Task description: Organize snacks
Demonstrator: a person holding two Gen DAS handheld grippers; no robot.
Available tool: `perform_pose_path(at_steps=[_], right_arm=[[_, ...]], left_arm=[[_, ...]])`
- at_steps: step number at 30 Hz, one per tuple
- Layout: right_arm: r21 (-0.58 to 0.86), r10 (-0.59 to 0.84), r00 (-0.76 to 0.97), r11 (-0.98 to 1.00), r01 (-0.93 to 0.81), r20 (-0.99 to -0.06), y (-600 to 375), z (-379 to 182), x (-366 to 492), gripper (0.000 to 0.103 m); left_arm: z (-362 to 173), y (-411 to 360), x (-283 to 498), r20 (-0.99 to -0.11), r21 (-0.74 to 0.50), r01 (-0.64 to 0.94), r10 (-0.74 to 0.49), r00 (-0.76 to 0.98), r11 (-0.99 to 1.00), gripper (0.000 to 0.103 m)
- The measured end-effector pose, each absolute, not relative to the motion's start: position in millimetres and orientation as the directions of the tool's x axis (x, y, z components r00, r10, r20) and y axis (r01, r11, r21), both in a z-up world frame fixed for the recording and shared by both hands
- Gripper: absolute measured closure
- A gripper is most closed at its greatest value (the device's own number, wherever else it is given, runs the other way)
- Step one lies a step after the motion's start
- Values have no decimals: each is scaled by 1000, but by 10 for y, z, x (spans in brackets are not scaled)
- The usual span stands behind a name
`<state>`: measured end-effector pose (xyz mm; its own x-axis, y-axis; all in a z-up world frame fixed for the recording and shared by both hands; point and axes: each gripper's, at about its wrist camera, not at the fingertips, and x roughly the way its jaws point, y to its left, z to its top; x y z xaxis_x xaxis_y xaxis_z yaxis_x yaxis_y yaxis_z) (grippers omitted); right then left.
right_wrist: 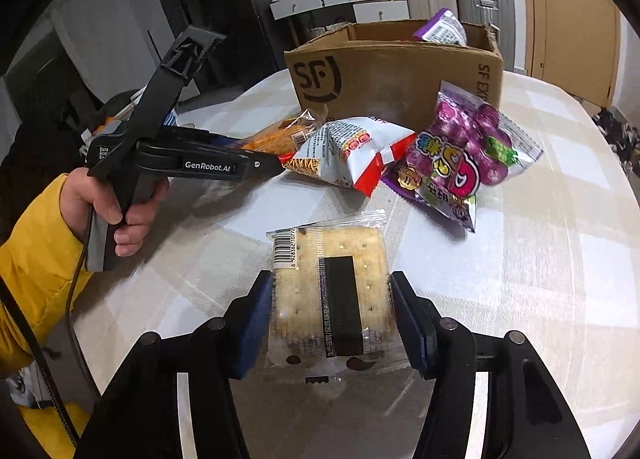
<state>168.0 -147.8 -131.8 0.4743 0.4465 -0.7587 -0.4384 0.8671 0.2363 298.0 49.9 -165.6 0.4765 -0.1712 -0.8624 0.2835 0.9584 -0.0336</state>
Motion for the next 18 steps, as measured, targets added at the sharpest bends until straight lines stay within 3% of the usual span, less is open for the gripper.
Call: perform_pose_path(at_steps=[5,18], right_arm=[[253,461,492,866,-431,-739,-1513,-1318,1626,44],[438,567,520,824,-359,-639,-1898,-1149,1460,44]], left_arm=[[-1637,481,2854,-863,-51,291,-189,469,955,68],[-1324,295,2046,-788,-145,227,-251,562,963,70]])
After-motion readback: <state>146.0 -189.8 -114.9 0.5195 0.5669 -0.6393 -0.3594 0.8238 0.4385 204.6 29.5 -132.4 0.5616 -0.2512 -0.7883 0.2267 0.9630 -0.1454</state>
